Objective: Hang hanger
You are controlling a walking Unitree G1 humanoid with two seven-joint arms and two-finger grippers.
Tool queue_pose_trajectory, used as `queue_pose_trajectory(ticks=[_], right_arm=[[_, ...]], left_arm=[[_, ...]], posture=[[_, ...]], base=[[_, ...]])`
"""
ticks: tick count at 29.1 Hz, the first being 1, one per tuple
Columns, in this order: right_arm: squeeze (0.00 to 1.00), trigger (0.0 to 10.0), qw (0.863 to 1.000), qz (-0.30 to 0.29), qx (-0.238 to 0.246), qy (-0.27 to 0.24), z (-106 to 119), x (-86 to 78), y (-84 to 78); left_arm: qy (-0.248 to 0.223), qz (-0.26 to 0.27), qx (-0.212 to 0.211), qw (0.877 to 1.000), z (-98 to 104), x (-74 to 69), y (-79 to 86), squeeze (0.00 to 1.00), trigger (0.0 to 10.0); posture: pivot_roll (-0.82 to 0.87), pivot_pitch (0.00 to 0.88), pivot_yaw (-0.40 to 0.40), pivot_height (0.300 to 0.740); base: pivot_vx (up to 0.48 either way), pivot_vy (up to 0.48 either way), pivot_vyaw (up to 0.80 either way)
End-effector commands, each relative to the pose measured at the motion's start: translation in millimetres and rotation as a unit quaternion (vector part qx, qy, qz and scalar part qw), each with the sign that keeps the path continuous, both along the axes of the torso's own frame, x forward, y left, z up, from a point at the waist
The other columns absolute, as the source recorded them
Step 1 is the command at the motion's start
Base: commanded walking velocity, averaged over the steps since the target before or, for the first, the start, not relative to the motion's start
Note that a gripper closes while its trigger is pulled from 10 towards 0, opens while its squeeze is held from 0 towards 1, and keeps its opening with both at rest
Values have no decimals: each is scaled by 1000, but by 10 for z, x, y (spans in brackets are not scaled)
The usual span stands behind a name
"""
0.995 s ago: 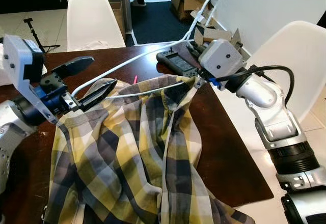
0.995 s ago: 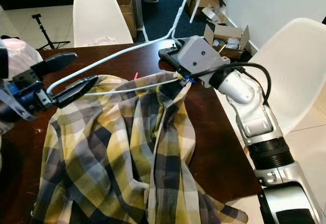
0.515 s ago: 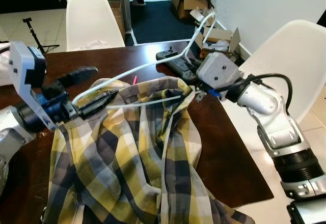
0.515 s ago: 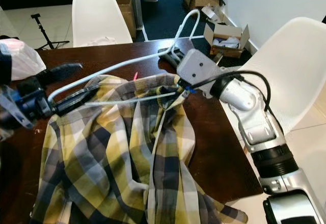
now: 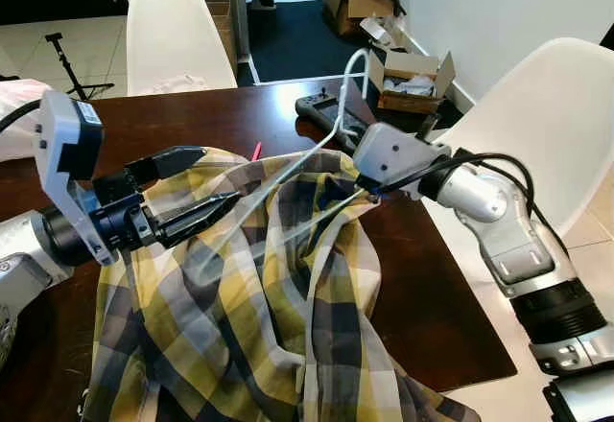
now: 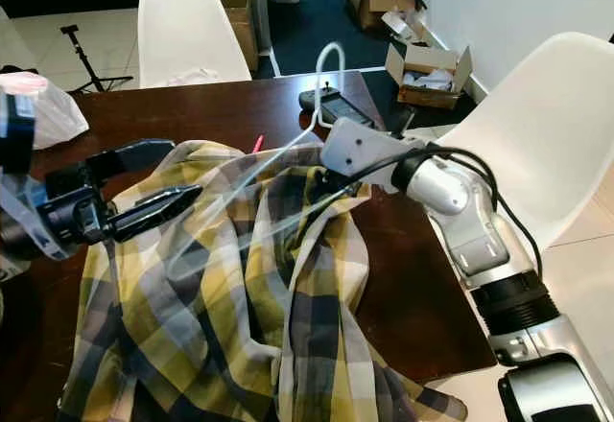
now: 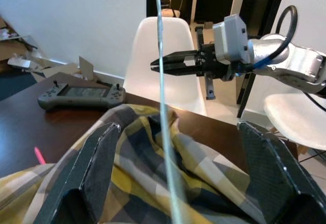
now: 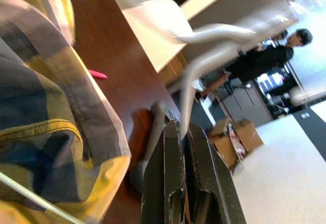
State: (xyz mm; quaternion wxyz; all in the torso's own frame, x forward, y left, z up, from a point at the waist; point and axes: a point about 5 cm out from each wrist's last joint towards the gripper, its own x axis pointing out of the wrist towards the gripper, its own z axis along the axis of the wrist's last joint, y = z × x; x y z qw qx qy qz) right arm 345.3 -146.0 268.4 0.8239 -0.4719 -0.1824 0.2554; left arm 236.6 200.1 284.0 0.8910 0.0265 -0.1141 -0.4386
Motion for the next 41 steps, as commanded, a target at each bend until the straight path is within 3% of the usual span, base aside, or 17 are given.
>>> queue_pose_trajectory(ticks=[1, 6, 14, 23, 41], right_arm=[[0, 0, 1000, -5, -5, -15, 55, 7, -17], [0, 0, 999, -30, -14, -23, 68, 42, -120], [0, 0, 1000, -13, -2, -27, 90, 22, -97], [0, 0, 1000, 8, -2, -25, 92, -17, -67], [0, 0, 999, 28, 6, -22, 84, -55, 15]], left_arm=[[4, -6, 19, 1000, 8, -46, 8, 0, 10000], [25, -6, 41, 999, -68, -76, 49, 0, 10000], [48, 43, 61, 996, -231, 22, 127, 0, 10000], [60, 49, 44, 996, -298, 42, 170, 0, 10000], [81, 37, 32, 996, -467, 121, 21, 0, 10000]], posture=[[34, 175, 14, 740], [34, 169, 11, 740], [32, 165, 12, 740], [30, 168, 15, 740], [25, 169, 21, 740]], base=[[0, 0, 0], [0, 0, 0], [0, 0, 0], [0, 0, 0], [0, 0, 0]])
